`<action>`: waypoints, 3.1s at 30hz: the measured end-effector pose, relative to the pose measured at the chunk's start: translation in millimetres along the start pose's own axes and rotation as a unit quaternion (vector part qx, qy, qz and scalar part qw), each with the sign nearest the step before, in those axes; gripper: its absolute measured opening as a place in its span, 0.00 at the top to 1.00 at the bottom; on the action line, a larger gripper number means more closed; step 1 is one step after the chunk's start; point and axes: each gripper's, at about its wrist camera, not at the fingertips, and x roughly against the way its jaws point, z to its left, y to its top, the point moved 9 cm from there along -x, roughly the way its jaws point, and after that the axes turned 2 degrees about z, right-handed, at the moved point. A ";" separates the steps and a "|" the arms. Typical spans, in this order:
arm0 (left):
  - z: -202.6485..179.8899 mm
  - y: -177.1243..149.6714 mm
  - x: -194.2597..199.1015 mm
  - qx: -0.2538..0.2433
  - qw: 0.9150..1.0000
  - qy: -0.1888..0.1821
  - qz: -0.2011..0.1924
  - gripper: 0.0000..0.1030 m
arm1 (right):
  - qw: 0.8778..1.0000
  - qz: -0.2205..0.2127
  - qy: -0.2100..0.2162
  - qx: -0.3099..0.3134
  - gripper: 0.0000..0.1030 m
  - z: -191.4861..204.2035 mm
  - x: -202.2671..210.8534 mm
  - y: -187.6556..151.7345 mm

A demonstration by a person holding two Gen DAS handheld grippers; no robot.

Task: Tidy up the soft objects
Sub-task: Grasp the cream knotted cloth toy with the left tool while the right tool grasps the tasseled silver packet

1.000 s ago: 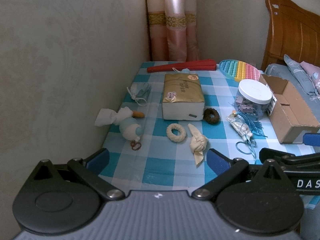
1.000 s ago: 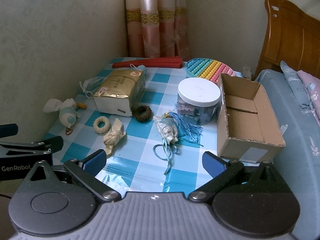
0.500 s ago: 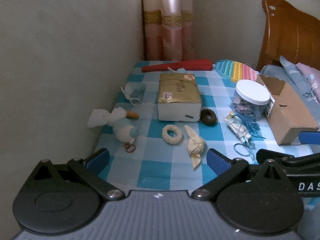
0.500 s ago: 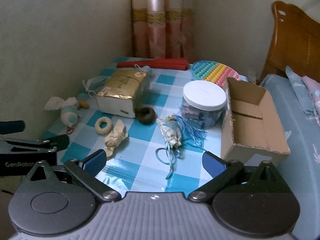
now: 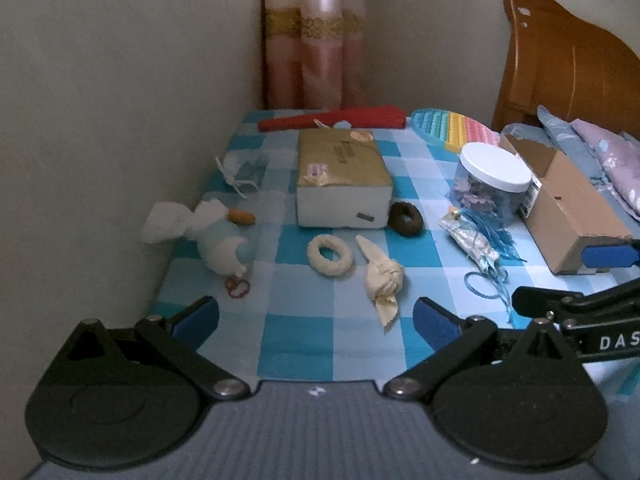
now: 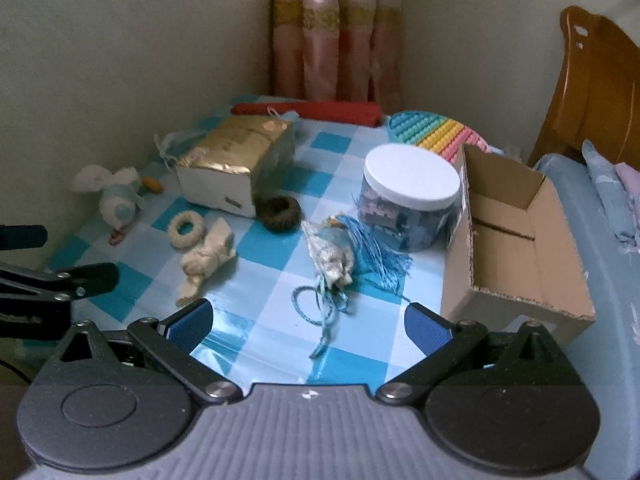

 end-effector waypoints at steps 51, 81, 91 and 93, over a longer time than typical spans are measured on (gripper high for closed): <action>-59.8 5.0 -99.9 -0.054 0.996 -0.055 0.045 0.58 | 0.998 0.035 0.042 0.040 0.00 -16.4 -60.2 -37.5; -39.0 -5.9 -87.0 -0.051 0.996 -0.046 0.051 0.71 | 0.999 0.006 0.047 0.017 0.29 -17.8 -101.7 31.1; -38.5 -5.8 -86.9 -0.051 0.996 -0.053 0.052 0.71 | 0.999 0.018 0.026 0.028 0.60 -19.4 -112.4 35.9; -39.1 -6.0 -87.0 -0.055 0.996 -0.054 0.053 0.71 | 0.999 0.018 0.026 0.031 0.65 -19.0 -107.8 33.9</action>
